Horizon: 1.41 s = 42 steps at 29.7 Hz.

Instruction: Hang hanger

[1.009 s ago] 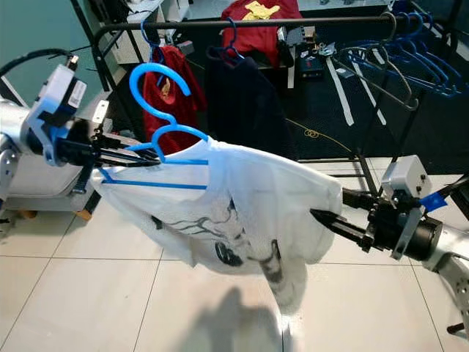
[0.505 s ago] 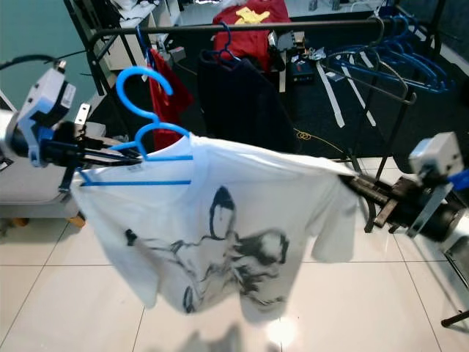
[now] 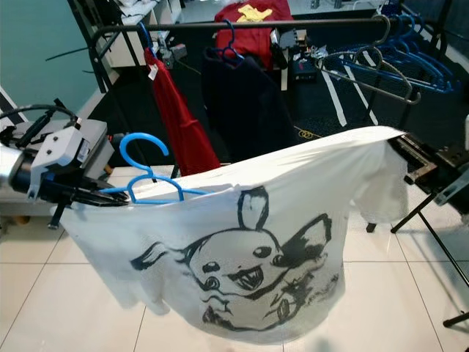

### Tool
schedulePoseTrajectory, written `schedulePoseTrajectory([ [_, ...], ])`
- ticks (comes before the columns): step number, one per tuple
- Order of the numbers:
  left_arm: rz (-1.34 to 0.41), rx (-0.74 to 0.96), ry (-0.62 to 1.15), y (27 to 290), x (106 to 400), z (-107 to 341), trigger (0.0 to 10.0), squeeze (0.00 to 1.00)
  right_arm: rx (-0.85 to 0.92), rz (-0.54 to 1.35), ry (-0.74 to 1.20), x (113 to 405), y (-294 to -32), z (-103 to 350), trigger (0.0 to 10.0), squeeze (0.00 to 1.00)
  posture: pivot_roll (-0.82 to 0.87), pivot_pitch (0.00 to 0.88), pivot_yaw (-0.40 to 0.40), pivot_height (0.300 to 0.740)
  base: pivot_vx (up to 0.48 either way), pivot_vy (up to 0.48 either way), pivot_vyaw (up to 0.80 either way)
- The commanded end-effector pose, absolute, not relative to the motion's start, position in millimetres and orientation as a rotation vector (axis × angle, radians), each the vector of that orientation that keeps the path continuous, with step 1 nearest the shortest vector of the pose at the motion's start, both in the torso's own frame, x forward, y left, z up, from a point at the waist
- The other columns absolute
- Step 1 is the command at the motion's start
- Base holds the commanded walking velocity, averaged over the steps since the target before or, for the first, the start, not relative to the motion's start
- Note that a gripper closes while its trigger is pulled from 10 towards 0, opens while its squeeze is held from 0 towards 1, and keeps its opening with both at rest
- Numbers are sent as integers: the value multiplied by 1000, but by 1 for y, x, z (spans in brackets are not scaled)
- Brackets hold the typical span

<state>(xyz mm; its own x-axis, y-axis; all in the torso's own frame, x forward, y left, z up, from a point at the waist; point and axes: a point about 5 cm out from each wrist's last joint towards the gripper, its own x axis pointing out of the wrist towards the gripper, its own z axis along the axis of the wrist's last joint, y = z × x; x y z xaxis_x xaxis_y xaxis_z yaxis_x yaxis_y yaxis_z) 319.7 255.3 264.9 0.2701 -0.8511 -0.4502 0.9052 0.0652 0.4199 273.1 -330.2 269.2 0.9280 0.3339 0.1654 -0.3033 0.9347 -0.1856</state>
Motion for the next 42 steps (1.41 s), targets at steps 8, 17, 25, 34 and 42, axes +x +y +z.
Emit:
schedulePoseTrajectory([
  [8,-1284,633,-80,269,317,297,10000,0,-182,240,5,271,-340,230,0,0,-63,97,76,740,0,0,0],
  [17,-1271,588,-178,270,315,311,10000,0,-147,260,65,272,-324,209,0,0,-63,96,77,740,0,0,0],
  [25,-1215,657,-70,274,322,296,10000,0,-145,209,42,272,-332,213,0,0,-71,98,79,740,0,0,0],
  [34,-1099,785,68,274,334,270,10000,0,-117,231,-8,276,-320,213,0,0,-66,99,79,740,0,0,0],
  [42,-994,859,120,277,342,261,10000,0,-61,239,-162,277,-316,236,0,0,-65,101,80,740,0,0,0],
])
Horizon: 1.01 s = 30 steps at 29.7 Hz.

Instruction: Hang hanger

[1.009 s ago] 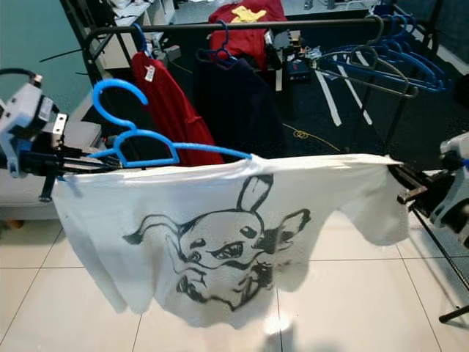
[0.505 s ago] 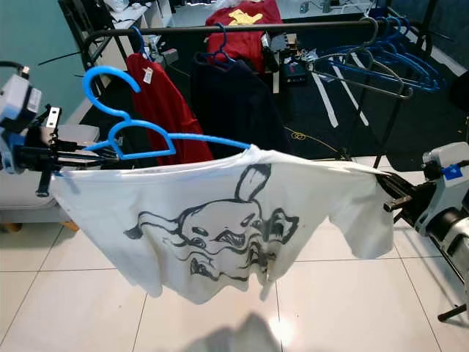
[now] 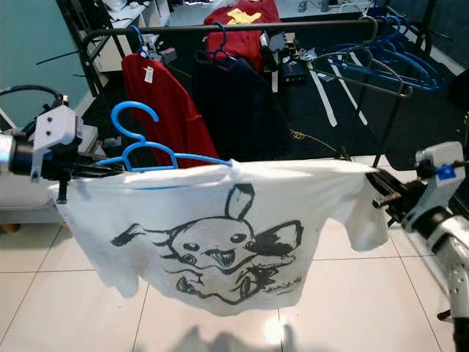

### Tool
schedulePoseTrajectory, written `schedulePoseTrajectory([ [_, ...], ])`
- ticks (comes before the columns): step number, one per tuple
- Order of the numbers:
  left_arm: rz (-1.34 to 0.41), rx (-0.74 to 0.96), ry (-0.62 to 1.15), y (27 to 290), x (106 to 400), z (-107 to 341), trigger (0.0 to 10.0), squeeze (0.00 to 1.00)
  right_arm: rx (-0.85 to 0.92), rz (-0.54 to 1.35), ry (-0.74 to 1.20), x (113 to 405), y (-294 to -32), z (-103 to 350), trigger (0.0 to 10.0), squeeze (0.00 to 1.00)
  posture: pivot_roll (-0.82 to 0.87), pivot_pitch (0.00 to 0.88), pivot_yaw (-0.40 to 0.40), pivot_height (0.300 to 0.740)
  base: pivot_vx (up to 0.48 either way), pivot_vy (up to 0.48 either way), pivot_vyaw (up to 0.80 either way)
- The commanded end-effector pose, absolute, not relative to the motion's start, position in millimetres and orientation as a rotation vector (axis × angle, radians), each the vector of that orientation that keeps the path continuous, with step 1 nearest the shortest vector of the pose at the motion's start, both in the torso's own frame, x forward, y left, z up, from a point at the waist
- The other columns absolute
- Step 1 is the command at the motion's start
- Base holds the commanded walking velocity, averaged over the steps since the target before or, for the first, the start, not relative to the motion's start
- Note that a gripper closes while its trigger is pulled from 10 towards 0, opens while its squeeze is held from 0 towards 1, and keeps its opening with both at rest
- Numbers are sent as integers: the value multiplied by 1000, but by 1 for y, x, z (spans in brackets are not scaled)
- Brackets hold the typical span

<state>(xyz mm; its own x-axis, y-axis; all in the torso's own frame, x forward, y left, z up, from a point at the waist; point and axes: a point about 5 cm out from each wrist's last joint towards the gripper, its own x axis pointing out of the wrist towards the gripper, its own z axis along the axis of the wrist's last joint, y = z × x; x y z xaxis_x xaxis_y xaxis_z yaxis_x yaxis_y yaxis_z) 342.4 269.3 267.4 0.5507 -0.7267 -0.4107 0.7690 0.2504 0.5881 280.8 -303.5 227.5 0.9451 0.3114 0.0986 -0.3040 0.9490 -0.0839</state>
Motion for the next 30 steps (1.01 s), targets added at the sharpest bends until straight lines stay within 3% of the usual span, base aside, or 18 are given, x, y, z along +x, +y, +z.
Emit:
schedulePoseTrajectory([
  [1,-994,859,120,277,342,261,10000,0,-61,239,-162,277,-316,236,0,0,-65,101,80,740,0,0,0],
  [13,-874,926,211,303,338,260,10000,0,-99,-18,-140,259,-373,241,0,0,-67,106,82,740,0,0,0],
  [19,-894,866,137,301,338,269,10000,0,-108,-24,-112,258,-372,235,0,0,-69,106,83,740,0,0,0],
  [22,-981,792,18,288,338,280,10000,0,-106,13,-79,264,-359,223,0,0,-63,107,85,740,0,0,0],
  [23,-1025,757,-40,280,338,285,10000,0,-98,37,-65,268,-349,217,8706,0,-62,106,84,740,0,0,0],
  [24,-1061,726,-82,274,338,287,10000,0,-62,91,-77,272,-337,213,10000,0,-62,106,84,740,0,0,0],
  [26,-1061,726,-82,274,338,287,10000,0,-62,91,-77,272,-337,213,10000,0,-62,106,84,740,0,0,0],
  [27,-1084,711,-98,269,339,286,10000,0,-33,171,-104,273,-323,214,10000,427,-62,106,84,740,0,0,0],
  [28,-1095,705,-102,267,339,284,10000,0,-15,226,-125,273,-314,216,10000,1000,-57,105,83,740,0,0,0],
  [30,-1103,721,-79,266,339,278,10000,0,-1,325,-161,270,-303,222,10000,1000,-55,105,82,740,0,0,0],
])
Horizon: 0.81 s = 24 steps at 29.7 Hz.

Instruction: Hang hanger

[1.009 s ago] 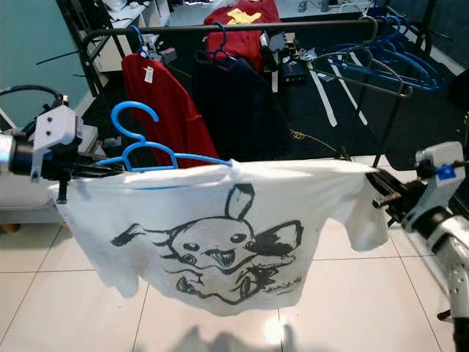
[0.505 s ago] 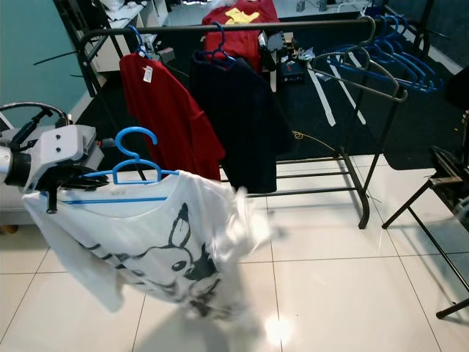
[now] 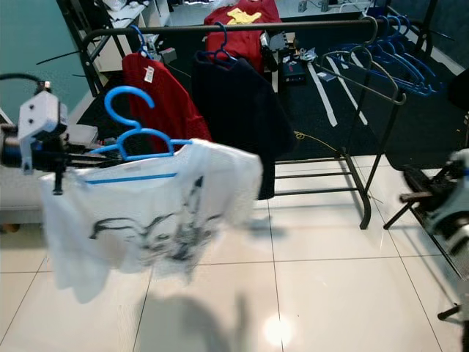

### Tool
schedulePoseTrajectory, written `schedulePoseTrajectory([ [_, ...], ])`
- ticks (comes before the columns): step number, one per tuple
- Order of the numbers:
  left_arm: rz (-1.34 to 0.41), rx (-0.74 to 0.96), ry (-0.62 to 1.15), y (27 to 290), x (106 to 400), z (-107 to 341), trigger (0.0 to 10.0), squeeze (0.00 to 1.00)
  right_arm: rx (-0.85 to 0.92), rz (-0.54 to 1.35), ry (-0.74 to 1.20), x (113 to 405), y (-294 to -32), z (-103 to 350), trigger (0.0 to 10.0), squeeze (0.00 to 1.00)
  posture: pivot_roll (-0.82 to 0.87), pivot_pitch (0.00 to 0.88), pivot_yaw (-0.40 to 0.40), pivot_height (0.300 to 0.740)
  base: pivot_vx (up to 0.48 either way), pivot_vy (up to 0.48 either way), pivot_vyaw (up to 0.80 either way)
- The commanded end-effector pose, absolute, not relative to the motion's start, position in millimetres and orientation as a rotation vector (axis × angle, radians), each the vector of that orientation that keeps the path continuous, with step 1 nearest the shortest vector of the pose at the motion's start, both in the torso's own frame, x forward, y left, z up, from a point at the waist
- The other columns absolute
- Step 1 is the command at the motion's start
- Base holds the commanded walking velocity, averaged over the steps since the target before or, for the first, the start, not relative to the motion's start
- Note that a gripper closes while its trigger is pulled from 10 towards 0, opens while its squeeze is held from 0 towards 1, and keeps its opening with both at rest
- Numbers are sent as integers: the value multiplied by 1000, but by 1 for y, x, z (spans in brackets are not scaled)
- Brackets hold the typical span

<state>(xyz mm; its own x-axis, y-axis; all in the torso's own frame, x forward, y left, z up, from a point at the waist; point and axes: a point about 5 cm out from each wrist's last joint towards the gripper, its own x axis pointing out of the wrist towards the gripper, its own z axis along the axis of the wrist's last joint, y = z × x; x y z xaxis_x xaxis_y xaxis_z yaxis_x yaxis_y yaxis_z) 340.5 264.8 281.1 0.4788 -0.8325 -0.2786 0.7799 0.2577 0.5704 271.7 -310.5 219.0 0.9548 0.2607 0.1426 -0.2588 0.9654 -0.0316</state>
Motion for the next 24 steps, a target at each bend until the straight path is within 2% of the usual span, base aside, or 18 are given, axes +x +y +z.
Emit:
schedulePoseTrajectory([
  [1,-1103,721,-79,266,339,278,10000,0,-1,325,-161,270,-303,222,10000,1000,-55,105,82,740,0,0,0],
  [2,-1107,738,-57,264,340,272,10000,0,14,414,-191,265,-296,229,10000,1000,-56,105,81,740,0,0,0],
  [6,-1115,760,-38,259,342,265,10000,0,12,557,-224,253,-288,242,10000,1000,-66,103,80,740,0,0,0],
  [13,-1158,804,-38,244,345,259,10000,0,-10,616,-240,245,-293,254,10000,1000,-73,96,83,740,0,0,0],
  [14,-1193,811,-45,236,345,257,10000,0,-27,692,-205,242,-284,255,10000,1000,-73,97,84,740,0,0,0],
  [15,-1193,811,-45,236,345,257,10000,0,-27,692,-205,242,-284,255,10000,1000,-73,97,84,740,0,0,0],
  [17,-1262,808,-65,221,344,254,10000,0,-52,857,-110,234,-265,250,10000,1000,-77,99,80,740,0,0,0],
  [18,-1262,808,-65,221,344,254,10000,0,-52,857,-110,234,-265,250,10000,1000,-77,99,80,740,0,0,0],
  [19,-1320,827,-72,206,343,247,10000,0,-59,970,-54,232,-248,246,10000,1000,-77,99,75,740,0,0,0],
  [20,-1413,863,-84,179,341,234,10000,0,-57,1081,-9,235,-227,243,10000,761,-81,97,70,740,0,0,0],
  [21,-1413,863,-84,179,341,234,10000,0,-57,1081,-9,235,-227,243,10000,761,-81,97,70,740,0,0,0],
  [22,-1471,869,-98,163,337,227,10000,0,-58,1114,6,239,-219,241,10000,0,-80,96,68,740,0,0,0],
  [23,-1515,866,-113,150,334,223,10000,0,-56,1135,15,241,-214,240,10000,0,-80,96,65,740,0,0,0],
  [24,-1515,866,-113,150,334,223,10000,0,-56,1135,15,241,-214,240,10000,0,-80,96,65,740,0,0,0],
])
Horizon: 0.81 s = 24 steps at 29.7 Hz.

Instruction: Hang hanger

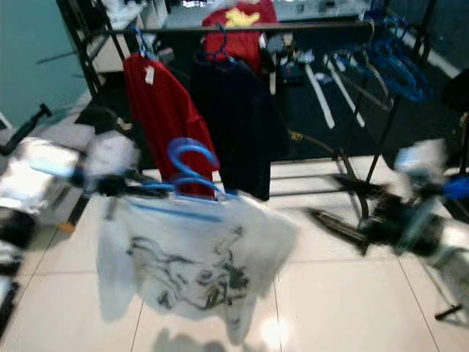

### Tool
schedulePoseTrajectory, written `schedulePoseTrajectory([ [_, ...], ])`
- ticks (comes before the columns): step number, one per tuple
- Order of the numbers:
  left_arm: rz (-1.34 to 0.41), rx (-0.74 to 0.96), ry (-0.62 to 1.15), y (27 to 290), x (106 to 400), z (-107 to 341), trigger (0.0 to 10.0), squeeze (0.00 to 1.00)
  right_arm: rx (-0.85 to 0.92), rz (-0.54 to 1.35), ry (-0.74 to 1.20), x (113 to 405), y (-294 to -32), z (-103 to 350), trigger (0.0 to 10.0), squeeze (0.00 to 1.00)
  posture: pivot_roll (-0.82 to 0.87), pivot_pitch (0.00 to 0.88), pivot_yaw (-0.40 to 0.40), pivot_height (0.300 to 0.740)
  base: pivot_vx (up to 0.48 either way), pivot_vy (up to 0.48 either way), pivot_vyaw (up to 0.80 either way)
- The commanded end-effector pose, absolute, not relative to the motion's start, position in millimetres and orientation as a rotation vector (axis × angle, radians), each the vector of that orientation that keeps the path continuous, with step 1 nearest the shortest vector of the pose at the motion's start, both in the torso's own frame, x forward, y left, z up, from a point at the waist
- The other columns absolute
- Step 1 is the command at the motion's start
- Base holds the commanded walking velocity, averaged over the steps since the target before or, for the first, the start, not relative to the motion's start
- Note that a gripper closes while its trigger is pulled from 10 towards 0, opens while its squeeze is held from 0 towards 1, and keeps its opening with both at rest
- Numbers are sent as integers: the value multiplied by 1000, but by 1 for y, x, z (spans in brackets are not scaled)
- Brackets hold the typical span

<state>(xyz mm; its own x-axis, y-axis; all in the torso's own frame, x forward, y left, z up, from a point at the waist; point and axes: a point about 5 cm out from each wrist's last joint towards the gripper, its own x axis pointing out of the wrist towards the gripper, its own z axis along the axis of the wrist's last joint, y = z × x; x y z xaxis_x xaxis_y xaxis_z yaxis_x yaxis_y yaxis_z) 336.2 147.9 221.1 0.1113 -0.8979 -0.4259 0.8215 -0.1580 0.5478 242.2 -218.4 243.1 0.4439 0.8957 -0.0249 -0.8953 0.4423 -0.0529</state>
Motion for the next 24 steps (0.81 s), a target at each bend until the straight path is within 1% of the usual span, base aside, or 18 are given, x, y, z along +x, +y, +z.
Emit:
schedulePoseTrajectory([
  [1,-1560,855,-129,137,331,218,10000,0,-53,1161,26,243,-210,239,10000,0,-78,94,63,740,0,0,0],
  [2,-1611,840,-147,124,326,213,10000,0,-58,1192,50,244,-204,235,10000,0,-79,93,61,740,0,0,0],
  [3,-1611,840,-147,124,326,213,10000,0,-58,1192,50,244,-204,235,10000,0,-79,93,61,740,0,0,0],
  [6,-1716,821,-177,98,314,203,10000,0,-114,1263,167,242,-191,218,10000,0,-80,94,60,740,0,0,0],
  [7,-1716,821,-177,98,314,203,10000,0,-114,1263,167,242,-191,218,10000,0,-80,94,60,740,0,0,0],
  [9,-1744,821,-189,87,311,202,10000,0,-162,1273,250,241,-186,205,10000,0,-87,96,59,740,0,0,0],
  [16,-1726,834,-182,86,311,204,10000,0,-137,1344,289,232,-179,206,10000,0,-87,100,63,740,0,0,0],
  [20,-1718,838,-179,87,311,205,10000,0,-161,1315,306,233,-182,203,10000,0,-88,102,63,740,0,0,0],
  [21,-1716,839,-178,87,310,205,10000,0,-173,1281,307,238,-183,202,3373,0,-88,104,63,740,0,0,0],
  [22,-1715,839,-179,86,310,206,10000,0,-182,1247,305,242,-185,201,0,0,-88,104,64,740,0,0,0],
  [24,-1715,839,-178,86,309,206,10000,0,-188,1228,304,244,-186,200,0,0,-88,104,64,740,0,0,0],
])
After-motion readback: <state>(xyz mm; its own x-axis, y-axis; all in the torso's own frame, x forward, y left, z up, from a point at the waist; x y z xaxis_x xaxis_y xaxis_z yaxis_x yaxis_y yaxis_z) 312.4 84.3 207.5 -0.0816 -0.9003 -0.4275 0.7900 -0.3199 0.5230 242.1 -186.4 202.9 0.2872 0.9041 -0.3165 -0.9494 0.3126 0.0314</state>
